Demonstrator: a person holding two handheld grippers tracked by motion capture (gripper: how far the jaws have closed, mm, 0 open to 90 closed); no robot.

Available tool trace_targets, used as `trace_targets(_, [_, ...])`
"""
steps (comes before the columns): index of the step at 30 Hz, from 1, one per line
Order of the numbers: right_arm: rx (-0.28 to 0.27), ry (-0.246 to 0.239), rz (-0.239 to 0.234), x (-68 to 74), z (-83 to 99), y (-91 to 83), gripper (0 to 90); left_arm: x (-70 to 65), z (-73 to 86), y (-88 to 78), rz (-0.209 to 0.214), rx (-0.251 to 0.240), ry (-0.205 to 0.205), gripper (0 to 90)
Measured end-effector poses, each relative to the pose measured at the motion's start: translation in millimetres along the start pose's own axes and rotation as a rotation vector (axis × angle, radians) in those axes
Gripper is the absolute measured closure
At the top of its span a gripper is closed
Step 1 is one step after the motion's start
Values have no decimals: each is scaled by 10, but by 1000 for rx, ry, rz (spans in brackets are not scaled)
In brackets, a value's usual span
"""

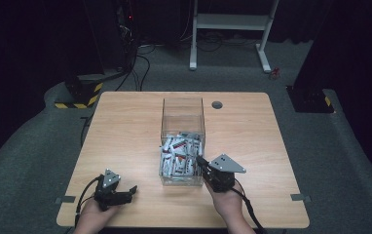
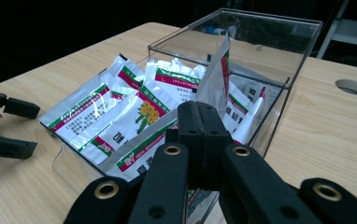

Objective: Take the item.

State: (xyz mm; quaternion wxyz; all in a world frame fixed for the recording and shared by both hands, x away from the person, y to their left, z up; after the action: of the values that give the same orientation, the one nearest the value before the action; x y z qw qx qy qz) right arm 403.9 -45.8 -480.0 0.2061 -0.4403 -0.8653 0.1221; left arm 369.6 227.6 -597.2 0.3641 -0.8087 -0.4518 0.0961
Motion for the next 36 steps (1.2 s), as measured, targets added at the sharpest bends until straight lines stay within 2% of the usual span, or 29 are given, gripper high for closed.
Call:
trace_targets(14, [-29, 6, -9, 6, -53, -43, 900, 0, 0, 0, 0, 0, 0, 145])
trace_targets(36, [-118, 10, -23, 17, -263, -255, 900, 1, 1, -2, 1, 0, 0, 145])
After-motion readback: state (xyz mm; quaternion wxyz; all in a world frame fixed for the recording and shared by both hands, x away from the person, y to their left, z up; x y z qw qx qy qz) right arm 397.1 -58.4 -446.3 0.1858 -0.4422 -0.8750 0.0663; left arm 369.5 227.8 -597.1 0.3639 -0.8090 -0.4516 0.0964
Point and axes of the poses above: each handheld gripper's, and its own axes: y roughly forward along the jaws, z roughly out of its underside, x roughly to its left, the point moved 10 cm from there along y, roughly forward along the jaws, and after that the axes turned 14 degrees about y, right-handed, at the moved point
